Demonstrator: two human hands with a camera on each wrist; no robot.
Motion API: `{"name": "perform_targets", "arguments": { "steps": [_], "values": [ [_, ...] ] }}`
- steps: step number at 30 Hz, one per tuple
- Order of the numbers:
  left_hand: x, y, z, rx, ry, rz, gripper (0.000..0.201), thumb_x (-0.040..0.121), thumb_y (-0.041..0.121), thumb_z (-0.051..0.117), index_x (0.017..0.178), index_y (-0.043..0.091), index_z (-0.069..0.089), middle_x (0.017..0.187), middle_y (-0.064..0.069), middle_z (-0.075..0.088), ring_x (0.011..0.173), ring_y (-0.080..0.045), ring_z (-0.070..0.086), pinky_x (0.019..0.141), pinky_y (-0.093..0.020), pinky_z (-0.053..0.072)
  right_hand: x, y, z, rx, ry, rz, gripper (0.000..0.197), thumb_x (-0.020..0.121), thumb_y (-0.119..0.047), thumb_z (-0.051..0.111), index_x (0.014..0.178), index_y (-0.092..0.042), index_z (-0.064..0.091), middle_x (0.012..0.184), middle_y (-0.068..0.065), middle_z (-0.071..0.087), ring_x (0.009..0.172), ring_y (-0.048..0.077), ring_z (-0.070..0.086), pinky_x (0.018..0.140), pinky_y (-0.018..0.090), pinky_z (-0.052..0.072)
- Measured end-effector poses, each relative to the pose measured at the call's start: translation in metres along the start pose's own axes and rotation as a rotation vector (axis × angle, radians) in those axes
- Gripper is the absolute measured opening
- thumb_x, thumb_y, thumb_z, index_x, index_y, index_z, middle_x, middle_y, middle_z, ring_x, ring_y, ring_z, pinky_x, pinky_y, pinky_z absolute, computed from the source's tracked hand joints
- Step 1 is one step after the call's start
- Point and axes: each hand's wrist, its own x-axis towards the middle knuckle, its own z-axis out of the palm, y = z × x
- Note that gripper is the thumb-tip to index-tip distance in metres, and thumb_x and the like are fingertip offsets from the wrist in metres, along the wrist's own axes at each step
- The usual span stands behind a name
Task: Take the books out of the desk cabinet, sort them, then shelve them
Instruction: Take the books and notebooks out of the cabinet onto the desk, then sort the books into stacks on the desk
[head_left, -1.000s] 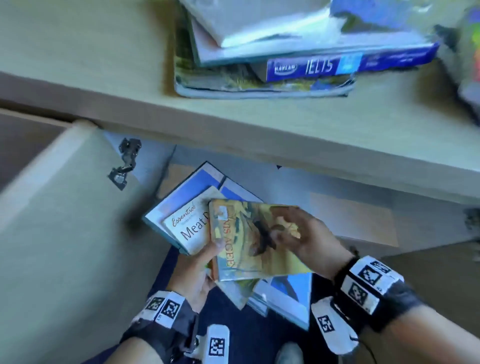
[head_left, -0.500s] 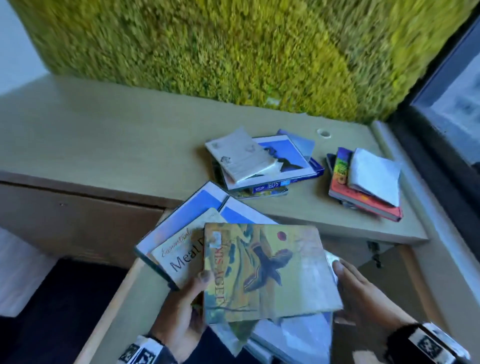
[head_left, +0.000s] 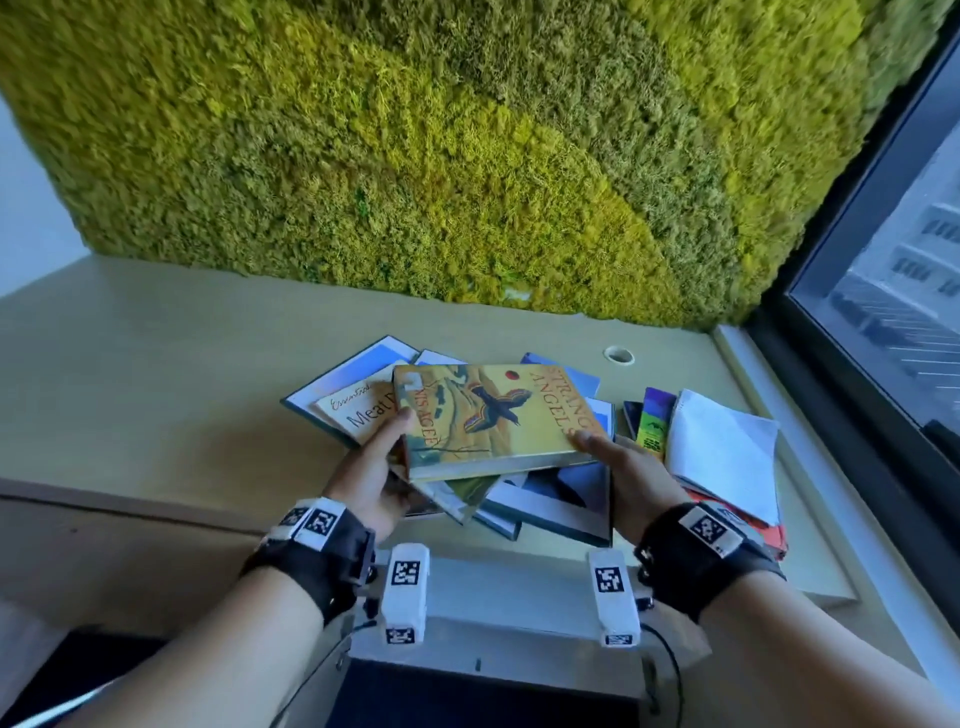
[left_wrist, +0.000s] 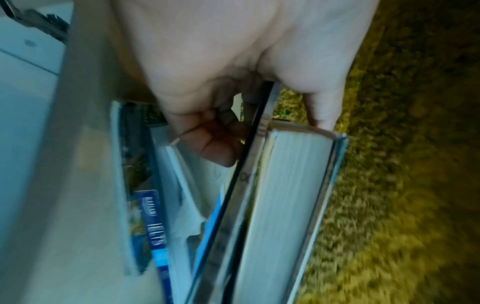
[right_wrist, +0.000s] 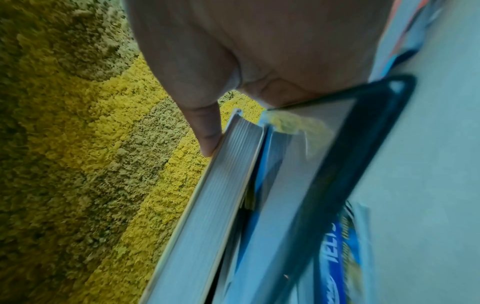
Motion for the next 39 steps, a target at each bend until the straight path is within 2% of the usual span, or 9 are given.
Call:
{"name": "perform_targets", "arguments": {
  "steps": [3, 5, 8, 12, 17, 24, 27, 34, 39],
  "values": [
    [0.036, 0.016, 0.020, -0.058, 0.041, 0.013, 0.033, 0.086, 0.037, 0.075, 0.109, 0.014, 0.069, 0.111, -0.015, 0.070, 0.095, -0.031, 0.067, 0.084, -0.042, 0.055, 0.053, -0.013, -0.001, -0.105, 0.067, 0.012, 0.051, 0.091, -0.035, 0.073, 0.130, -0.003, 0.063, 0.116, 0.014, 0.073, 0.109, 0.036, 0.069, 0.091, 0.038, 0.055],
    [0.051, 0.015, 0.019, -0.044, 0.109, 0.001, 0.037, 0.088, 0.037, 0.074, 0.116, 0.014, 0.064, 0.119, -0.015, 0.064, 0.101, -0.029, 0.064, 0.086, -0.039, 0.054, 0.075, -0.017, -0.002, -0.355, 0.101, -0.020, 0.057, 0.095, -0.043, 0.065, 0.137, -0.005, 0.056, 0.109, 0.012, 0.064, 0.087, 0.022, 0.063, 0.068, 0.023, 0.049],
    [0.054, -0.007, -0.005, 0.159, 0.198, -0.078, 0.044, 0.093, 0.038, 0.069, 0.129, 0.016, 0.056, 0.128, -0.016, 0.059, 0.111, -0.031, 0.063, 0.093, -0.041, 0.053, 0.079, -0.007, -0.011, -0.581, 0.064, 0.010, 0.054, 0.097, -0.041, 0.064, 0.141, -0.011, 0.054, 0.123, 0.012, 0.063, 0.111, 0.030, 0.064, 0.082, 0.028, 0.049],
    [0.028, -0.046, -0.043, 0.330, 0.279, 0.012, 0.017, 0.100, 0.022, 0.061, 0.114, 0.013, 0.064, 0.103, -0.014, 0.064, 0.082, -0.025, 0.063, 0.071, -0.036, 0.051, 0.044, 0.026, -0.040, -0.749, 0.083, -0.119, 0.040, 0.096, -0.032, 0.069, 0.130, -0.013, 0.064, 0.130, 0.009, 0.067, 0.120, 0.026, 0.063, 0.101, 0.044, 0.051],
    [-0.002, -0.100, -0.081, 0.553, 0.098, -0.112, 0.017, 0.099, 0.026, 0.063, 0.104, 0.011, 0.071, 0.092, -0.012, 0.070, 0.080, -0.023, 0.067, 0.071, -0.032, 0.051, -0.034, 0.084, -0.060, -0.715, -0.009, 0.033, 0.008, 0.100, -0.018, 0.063, 0.105, -0.022, 0.069, 0.103, 0.016, 0.074, 0.086, 0.022, 0.074, 0.068, 0.031, 0.050],
    [0.014, -0.167, -0.127, 0.965, -0.081, -0.166, 0.021, 0.096, 0.034, 0.064, 0.111, 0.020, 0.066, 0.109, -0.003, 0.070, 0.095, -0.019, 0.068, 0.080, -0.031, 0.052, -0.074, 0.206, -0.073, -0.856, -0.111, 0.276, 0.006, 0.101, -0.019, 0.061, 0.100, -0.021, 0.067, 0.090, 0.006, 0.072, 0.076, 0.014, 0.070, 0.062, 0.030, 0.049],
    [0.045, -0.192, -0.136, 1.225, -0.155, -0.151, 0.042, 0.084, 0.052, 0.062, 0.118, 0.029, 0.061, 0.118, 0.001, 0.067, 0.108, -0.022, 0.065, 0.101, -0.040, 0.050, -0.049, 0.250, -0.089, -1.020, -0.197, 0.287, 0.006, 0.098, -0.031, 0.063, 0.103, -0.030, 0.065, 0.095, -0.004, 0.075, 0.089, 0.018, 0.073, 0.077, 0.033, 0.056],
    [0.178, -0.296, -0.140, 1.549, -0.198, 0.145, 0.057, 0.095, 0.044, 0.059, 0.147, 0.028, 0.043, 0.149, -0.006, 0.045, 0.131, -0.026, 0.052, 0.106, -0.034, 0.043, 0.084, 0.350, -0.142, -1.326, -0.138, 0.083, 0.050, 0.098, -0.038, 0.064, 0.144, -0.027, 0.052, 0.143, 0.003, 0.058, 0.128, 0.022, 0.059, 0.109, 0.035, 0.046],
    [0.264, -0.400, -0.156, 1.837, -0.132, 0.214, 0.080, 0.093, 0.069, 0.043, 0.160, 0.036, 0.014, 0.171, -0.004, 0.005, 0.157, -0.025, 0.004, 0.126, -0.053, 0.010, 0.157, 0.428, -0.174, -1.561, -0.127, -0.083, 0.082, 0.092, -0.074, 0.043, 0.160, -0.031, 0.027, 0.168, 0.001, 0.025, 0.153, 0.023, 0.028, 0.123, 0.039, 0.028]
  ]
}}
